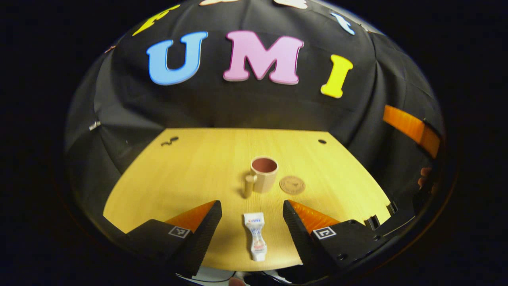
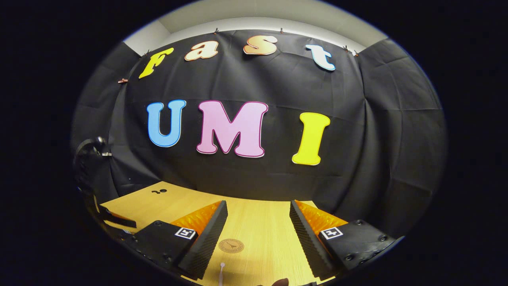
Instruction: Put the toothbrush and toothpaste on the desktop into the cup, then pick up the cup and place it on the coaster on the desktop.
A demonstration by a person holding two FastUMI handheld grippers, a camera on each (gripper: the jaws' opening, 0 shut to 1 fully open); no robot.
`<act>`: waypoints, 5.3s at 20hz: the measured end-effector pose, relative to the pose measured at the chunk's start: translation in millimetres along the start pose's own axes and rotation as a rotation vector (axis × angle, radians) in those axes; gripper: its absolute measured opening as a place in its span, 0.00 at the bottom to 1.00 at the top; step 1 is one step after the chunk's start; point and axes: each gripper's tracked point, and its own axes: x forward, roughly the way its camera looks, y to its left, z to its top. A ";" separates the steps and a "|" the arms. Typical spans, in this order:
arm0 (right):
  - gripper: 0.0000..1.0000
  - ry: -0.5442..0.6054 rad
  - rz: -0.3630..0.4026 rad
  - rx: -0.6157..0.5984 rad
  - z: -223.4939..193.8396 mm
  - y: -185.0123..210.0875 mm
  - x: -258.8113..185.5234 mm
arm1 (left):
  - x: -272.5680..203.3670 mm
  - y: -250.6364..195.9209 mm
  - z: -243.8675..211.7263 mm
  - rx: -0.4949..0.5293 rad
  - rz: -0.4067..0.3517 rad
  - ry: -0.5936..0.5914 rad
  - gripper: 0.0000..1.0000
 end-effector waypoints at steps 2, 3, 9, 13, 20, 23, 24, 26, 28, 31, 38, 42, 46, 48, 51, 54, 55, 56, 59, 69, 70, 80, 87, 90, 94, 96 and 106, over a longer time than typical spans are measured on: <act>0.97 0.016 -0.004 0.003 -5.4 -4.9 -5.8 | 19.0 -3.9 -29.6 -0.004 -0.010 0.090 0.97; 0.97 0.024 -0.008 0.000 -6.5 -8.5 -8.5 | 27.8 -3.7 -44.1 0.001 -0.009 0.135 0.97; 0.97 0.064 -0.077 -0.029 -19.0 -43.1 -28.9 | 72.6 -9.4 -93.6 0.053 -0.015 0.308 0.92; 0.97 0.085 -0.110 -0.021 -24.0 -61.2 -39.4 | 93.0 -12.1 -117.0 0.054 0.005 0.400 0.88; 0.97 0.120 -0.142 0.002 -35.7 -70.4 -45.2 | 108.3 -3.9 -130.6 0.044 0.065 0.478 0.74; 0.97 0.138 -0.128 0.012 -43.1 -63.6 -43.8 | 113.1 -6.1 -129.1 0.072 0.054 0.485 0.70; 0.97 0.149 -0.120 0.022 -47.1 -59.6 -43.3 | 113.4 -7.6 -128.4 0.082 0.048 0.494 0.63; 0.97 0.169 -0.100 0.065 -53.4 -50.0 -39.8 | 111.7 -7.4 -126.7 0.081 0.055 0.497 0.48; 0.97 0.213 -0.085 0.109 -67.0 -41.4 -36.8 | 111.7 -6.8 -128.5 0.070 0.057 0.491 0.34; 0.97 0.318 -0.052 0.155 -96.6 -27.7 -35.9 | 110.4 -6.3 -129.4 0.099 0.023 0.498 0.30; 0.99 0.568 0.054 0.129 -176.1 16.9 -46.8 | 87.5 10.7 -129.8 0.083 0.009 0.518 0.19; 0.99 0.681 0.107 0.131 -217.3 48.5 -48.8 | 63.7 32.5 -116.5 0.046 0.011 0.484 0.23; 0.98 0.801 0.132 0.043 -257.0 65.1 -47.5 | 39.6 57.9 -99.2 0.000 0.029 0.443 0.27; 0.97 0.860 0.136 0.022 -273.2 72.6 -46.2 | 32.3 68.1 -95.2 -0.028 0.030 0.433 0.23; 0.95 0.935 0.128 0.042 -293.3 86.3 -42.6 | 27.2 85.1 -93.3 -0.013 0.049 0.410 0.23; 0.90 0.994 0.114 0.053 -310.4 94.7 -39.6 | 25.9 98.8 -98.4 0.011 0.063 0.409 0.27; 0.88 1.008 0.113 0.048 -314.7 97.0 -37.6 | 23.6 101.3 -99.8 0.006 0.060 0.409 0.23; 0.86 1.021 0.109 0.039 -318.9 98.6 -36.0 | 22.9 104.6 -100.2 -0.002 0.056 0.408 0.23; 0.81 1.054 0.091 0.017 -328.3 100.5 -33.3 | 24.7 112.1 -105.9 -0.021 0.052 0.412 0.23; 0.30 1.164 0.097 0.016 -343.5 109.0 -41.4 | 33.3 126.0 -112.1 -0.025 0.023 0.411 0.23; 0.21 1.165 0.112 0.004 -342.5 108.2 -42.2 | 34.7 126.0 -113.8 -0.023 0.022 0.413 0.23; 0.07 1.013 0.194 0.238 -310.8 113.6 -24.8 | 39.2 108.3 -75.8 -0.041 -0.013 0.296 0.22; 0.07 0.781 0.315 0.350 -236.8 98.6 -16.6 | 59.1 63.6 32.0 -0.111 -0.127 0.017 0.22; 0.06 0.736 0.320 0.376 -219.8 82.9 -21.5 | 68.2 37.8 94.6 -0.134 -0.194 -0.144 0.22; 0.06 0.703 0.301 0.410 -209.8 62.3 -26.6 | 81.0 12.7 147.8 -0.096 -0.246 -0.272 0.22; 0.06 0.702 0.287 0.421 -209.9 51.1 -29.2 | 89.4 8.6 157.8 -0.071 -0.260 -0.295 0.22; 0.06 0.680 0.232 0.470 -211.9 13.1 -33.2 | 181.5 -16.4 160.1 -0.022 -0.225 -0.262 0.22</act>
